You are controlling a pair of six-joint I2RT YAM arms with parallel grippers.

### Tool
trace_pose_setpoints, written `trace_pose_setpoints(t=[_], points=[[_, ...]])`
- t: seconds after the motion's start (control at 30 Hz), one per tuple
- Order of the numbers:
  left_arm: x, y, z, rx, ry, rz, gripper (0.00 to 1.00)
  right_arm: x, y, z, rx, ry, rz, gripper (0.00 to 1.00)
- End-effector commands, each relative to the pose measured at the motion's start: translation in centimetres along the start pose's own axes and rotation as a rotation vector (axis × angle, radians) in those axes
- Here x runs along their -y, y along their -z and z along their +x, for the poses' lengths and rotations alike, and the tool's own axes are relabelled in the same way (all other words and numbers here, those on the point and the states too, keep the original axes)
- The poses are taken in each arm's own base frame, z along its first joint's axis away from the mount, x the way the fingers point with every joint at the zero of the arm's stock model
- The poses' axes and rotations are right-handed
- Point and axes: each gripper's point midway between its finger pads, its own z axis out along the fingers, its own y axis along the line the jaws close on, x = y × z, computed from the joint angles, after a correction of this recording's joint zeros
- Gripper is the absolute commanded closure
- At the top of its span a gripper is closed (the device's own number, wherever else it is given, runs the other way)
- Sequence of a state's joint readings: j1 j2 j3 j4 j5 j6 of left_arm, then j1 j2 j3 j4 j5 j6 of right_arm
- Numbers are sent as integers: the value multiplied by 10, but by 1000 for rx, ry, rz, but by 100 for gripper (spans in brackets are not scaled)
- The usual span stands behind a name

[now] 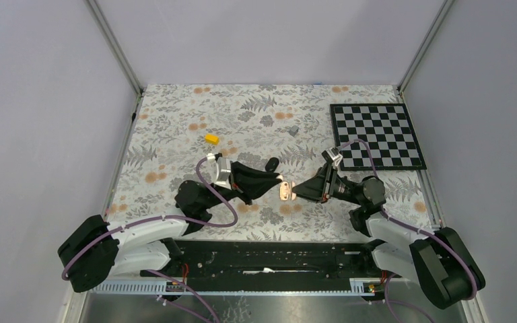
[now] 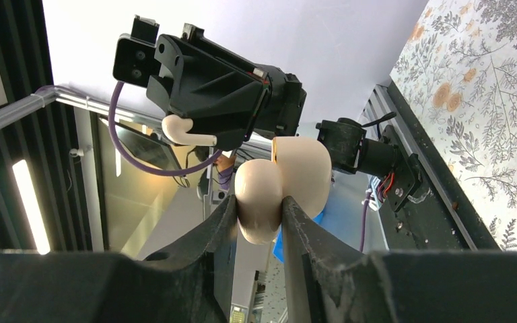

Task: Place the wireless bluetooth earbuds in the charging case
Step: Place the earbud in the charging case.

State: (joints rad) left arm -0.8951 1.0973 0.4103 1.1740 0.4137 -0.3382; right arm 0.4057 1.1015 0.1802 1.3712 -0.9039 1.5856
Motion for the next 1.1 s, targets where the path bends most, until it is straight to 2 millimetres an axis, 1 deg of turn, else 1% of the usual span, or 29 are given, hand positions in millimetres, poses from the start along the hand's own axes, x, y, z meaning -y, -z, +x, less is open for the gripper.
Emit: trace_pose_setpoints(t=[0.0, 0.13, 0.37, 0.63, 0.77, 0.87, 1.07], points=[[13, -6, -12, 27, -30, 77, 100, -9, 3, 6, -31, 91, -24, 100], [12, -6, -10, 19, -20, 72, 100, -9, 4, 8, -32, 102, -19, 100], [21, -9, -9, 8, -11, 130, 100, -9, 4, 9, -34, 113, -12, 100], [15, -11, -12, 3, -3, 90, 100, -1, 4, 3, 4, 93, 20, 100], [21, -8, -5, -21, 3, 123, 100, -1, 3, 3, 3, 95, 19, 100], [33, -5, -1, -39, 10, 193, 100, -3, 3, 3, 1, 100, 15, 100], [51, 2, 9, -102, 22, 299, 100, -3, 4, 4, -5, 100, 16, 100]])
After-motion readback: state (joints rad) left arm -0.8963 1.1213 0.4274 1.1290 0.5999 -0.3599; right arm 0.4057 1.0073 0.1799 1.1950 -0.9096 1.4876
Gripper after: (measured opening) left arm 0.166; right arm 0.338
